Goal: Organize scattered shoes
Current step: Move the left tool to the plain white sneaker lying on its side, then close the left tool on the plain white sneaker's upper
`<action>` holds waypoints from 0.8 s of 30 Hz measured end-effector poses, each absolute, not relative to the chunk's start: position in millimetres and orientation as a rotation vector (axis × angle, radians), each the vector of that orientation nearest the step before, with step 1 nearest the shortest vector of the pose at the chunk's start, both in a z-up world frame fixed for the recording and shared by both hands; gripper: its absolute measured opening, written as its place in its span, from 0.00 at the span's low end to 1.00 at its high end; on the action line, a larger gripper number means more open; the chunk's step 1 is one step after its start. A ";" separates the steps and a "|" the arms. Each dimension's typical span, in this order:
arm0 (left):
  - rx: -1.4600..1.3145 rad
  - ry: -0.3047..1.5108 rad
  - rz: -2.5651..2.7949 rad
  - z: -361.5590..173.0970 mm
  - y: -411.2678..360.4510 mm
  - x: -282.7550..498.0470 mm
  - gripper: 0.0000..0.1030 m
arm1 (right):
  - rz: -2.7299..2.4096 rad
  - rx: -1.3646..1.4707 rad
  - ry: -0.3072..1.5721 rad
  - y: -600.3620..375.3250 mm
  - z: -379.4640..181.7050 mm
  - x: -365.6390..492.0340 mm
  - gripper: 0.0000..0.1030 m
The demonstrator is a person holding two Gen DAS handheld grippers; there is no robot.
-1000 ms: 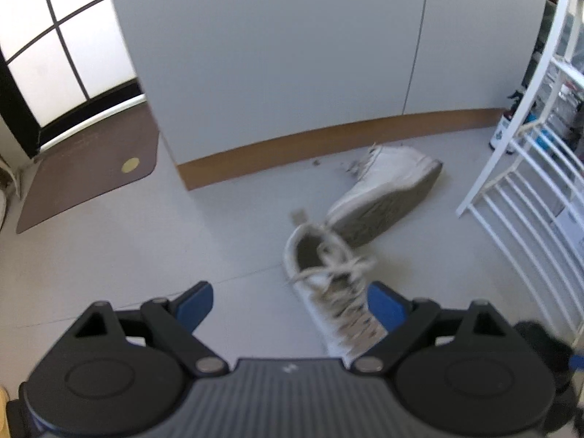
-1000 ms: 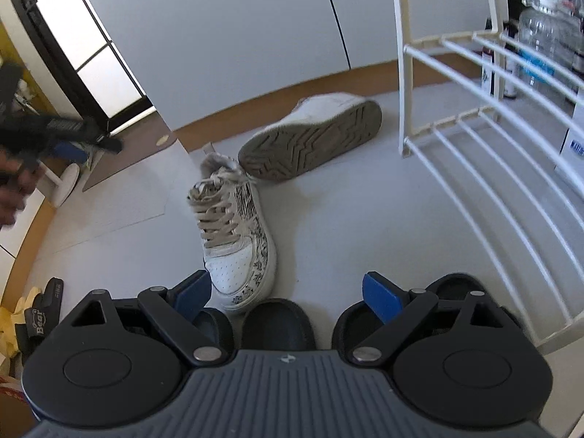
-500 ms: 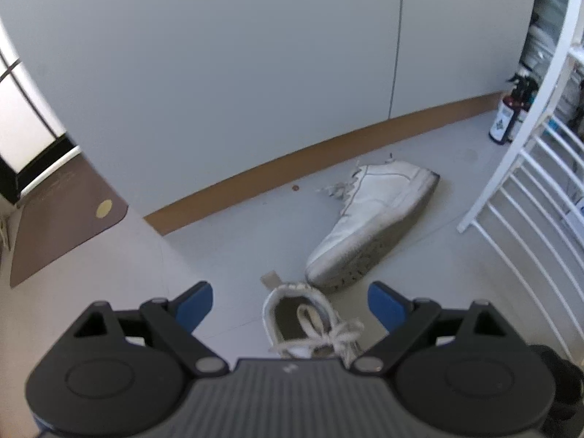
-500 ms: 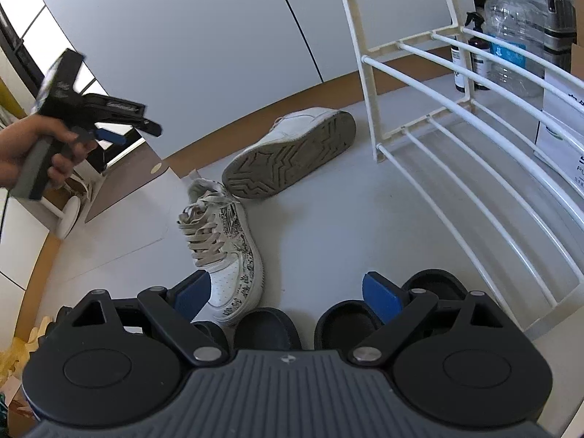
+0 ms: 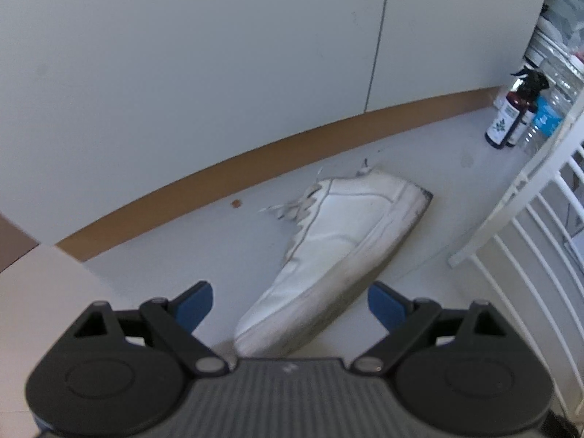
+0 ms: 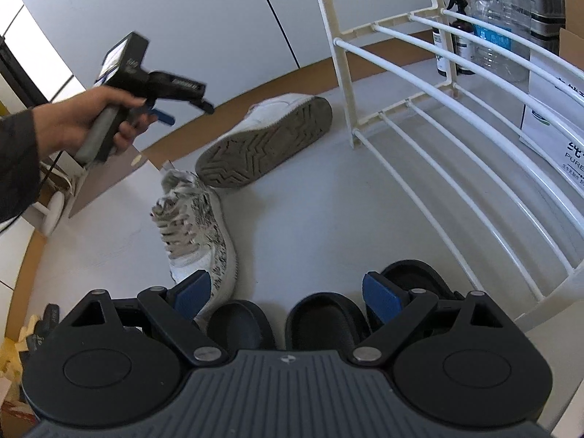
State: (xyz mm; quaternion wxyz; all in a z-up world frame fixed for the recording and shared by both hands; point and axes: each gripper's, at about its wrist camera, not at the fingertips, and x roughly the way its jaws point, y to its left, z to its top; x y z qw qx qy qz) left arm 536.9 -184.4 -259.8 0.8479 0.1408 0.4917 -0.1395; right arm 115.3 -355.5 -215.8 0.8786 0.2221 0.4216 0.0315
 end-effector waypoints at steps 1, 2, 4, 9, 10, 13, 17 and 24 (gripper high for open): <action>0.296 1.048 -0.304 -266.7 -190.4 542.6 0.91 | 0.064 0.462 0.884 -356.5 -217.3 115.9 0.91; 0.296 1.063 -0.315 -274.0 -196.6 548.4 0.91 | 0.061 0.460 0.889 -357.5 -218.9 116.4 0.91; 0.317 1.080 -0.318 -284.0 -206.0 555.7 0.91 | 0.057 0.457 0.900 -359.4 -222.0 117.4 0.91; 0.333 1.114 -0.322 -302.3 -221.3 569.3 0.92 | 0.056 0.437 0.935 -359.6 -230.6 122.1 0.91; 0.327 1.122 -0.323 -306.4 -223.3 571.9 0.92 | 0.059 0.430 0.941 -359.0 -231.8 122.5 0.91; 0.331 1.141 -0.334 -318.9 -229.7 578.0 0.92 | 0.063 0.406 0.957 -357.9 -234.7 123.0 0.91; 0.314 1.142 -0.347 -326.0 -232.7 583.9 0.92 | 0.062 0.402 0.974 -358.8 -239.3 122.9 0.91; 0.271 1.141 -0.340 -336.6 -233.7 595.2 0.93 | 0.068 0.395 0.997 -359.4 -244.0 126.0 0.91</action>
